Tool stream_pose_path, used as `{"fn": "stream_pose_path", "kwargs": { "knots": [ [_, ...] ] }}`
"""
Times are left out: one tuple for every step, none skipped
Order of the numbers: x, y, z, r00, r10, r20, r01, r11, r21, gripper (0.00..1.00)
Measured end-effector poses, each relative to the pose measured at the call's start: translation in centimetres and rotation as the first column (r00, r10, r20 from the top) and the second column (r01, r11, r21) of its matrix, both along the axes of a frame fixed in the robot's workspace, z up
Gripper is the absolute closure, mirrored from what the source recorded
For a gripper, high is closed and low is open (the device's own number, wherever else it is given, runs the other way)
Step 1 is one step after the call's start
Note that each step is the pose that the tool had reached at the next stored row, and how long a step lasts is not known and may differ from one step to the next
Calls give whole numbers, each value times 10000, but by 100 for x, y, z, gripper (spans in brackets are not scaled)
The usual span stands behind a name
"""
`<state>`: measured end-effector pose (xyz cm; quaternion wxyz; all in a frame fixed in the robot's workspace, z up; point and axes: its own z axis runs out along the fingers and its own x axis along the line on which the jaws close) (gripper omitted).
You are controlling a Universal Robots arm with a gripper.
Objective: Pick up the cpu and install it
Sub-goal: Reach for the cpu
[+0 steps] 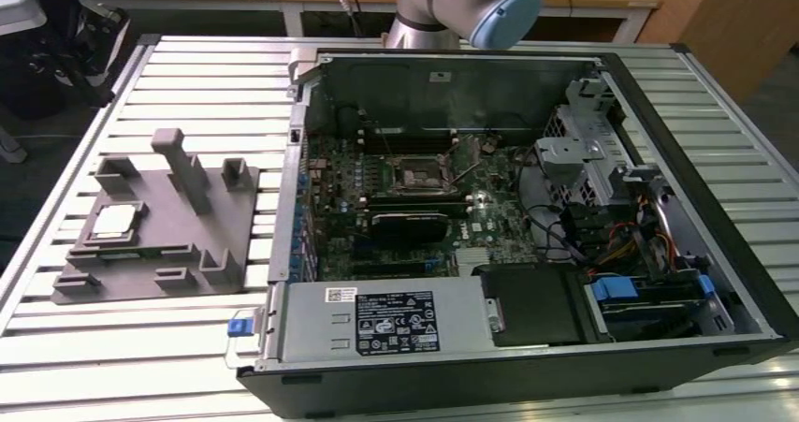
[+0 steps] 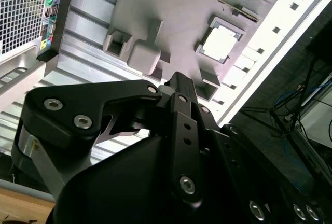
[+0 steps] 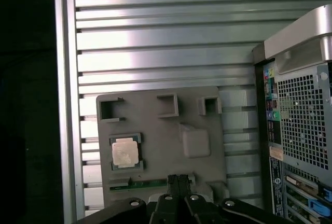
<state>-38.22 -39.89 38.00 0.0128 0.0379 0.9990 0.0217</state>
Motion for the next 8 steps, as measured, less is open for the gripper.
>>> {"fn": "stream_pose_path", "kwargs": {
  "knots": [
    [-16, 0, -1, 10000, 0, 0, 0, 10000, 0, 89],
    [-32, 0, -2, 10000, 0, 0, 0, 10000, 0, 89],
    [-48, 0, -3, 10000, 0, 0, 0, 10000, 0, 89],
    [-65, 0, -4, 10000, 0, -1, 0, 10000, 0, 89],
    [-81, 0, -5, 10000, 0, -1, 0, 10000, 0, 89],
    [-97, 0, -7, 10000, 0, -1, 0, 10000, 0, 89],
    [-112, 0, -7, 10000, 0, -1, 0, 10000, 0, 89],
    [-127, 0, -8, 10000, 0, -2, 0, 10000, 0, 89]
  ]
}}
